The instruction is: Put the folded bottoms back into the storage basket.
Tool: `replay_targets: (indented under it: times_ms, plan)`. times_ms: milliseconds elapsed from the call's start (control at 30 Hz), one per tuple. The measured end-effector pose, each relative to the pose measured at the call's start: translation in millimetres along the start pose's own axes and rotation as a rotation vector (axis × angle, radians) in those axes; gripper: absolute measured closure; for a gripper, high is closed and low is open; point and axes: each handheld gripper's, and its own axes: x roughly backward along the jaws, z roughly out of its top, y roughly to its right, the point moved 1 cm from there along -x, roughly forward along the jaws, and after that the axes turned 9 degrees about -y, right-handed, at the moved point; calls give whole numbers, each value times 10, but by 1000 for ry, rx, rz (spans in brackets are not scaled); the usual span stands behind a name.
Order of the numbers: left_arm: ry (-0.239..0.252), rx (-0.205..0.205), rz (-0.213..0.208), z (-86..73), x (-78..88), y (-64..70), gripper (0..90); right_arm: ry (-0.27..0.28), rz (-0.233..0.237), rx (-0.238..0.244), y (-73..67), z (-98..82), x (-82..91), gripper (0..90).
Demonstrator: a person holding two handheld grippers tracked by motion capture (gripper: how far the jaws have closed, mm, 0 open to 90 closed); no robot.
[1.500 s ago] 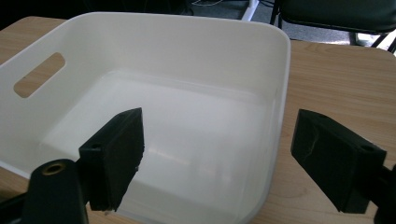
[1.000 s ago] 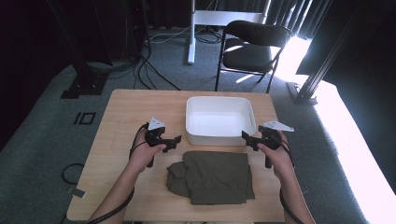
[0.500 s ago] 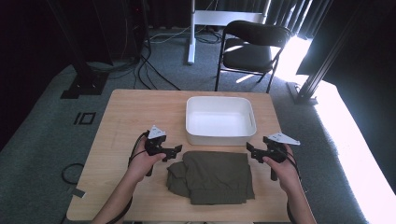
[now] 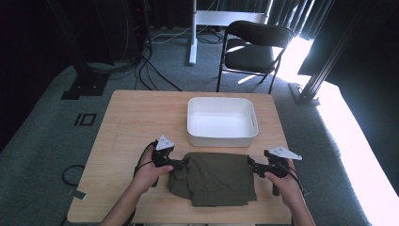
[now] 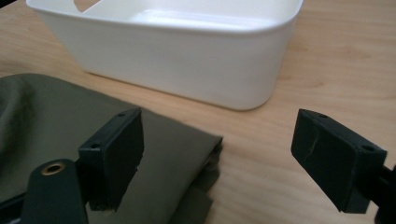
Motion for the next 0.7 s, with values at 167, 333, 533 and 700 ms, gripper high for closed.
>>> replay_targets:
  times_ms: [167, 333, 533, 700]
  plan:
    - [-50, -29, 0, -66, -90, 96, 168, -48, 12, 5, -69, -149, -82, 153]
    - [-77, -15, -11, -136, -148, 168, 168, -80, 17, -6, -109, -280, -163, 153]
    - [-122, 5, 2, -229, -231, 235, 168, -118, 24, -11, -193, -395, -286, 141]
    - [-166, 6, 21, -321, -327, 262, 168, -128, 26, -6, -244, -393, -331, 139]
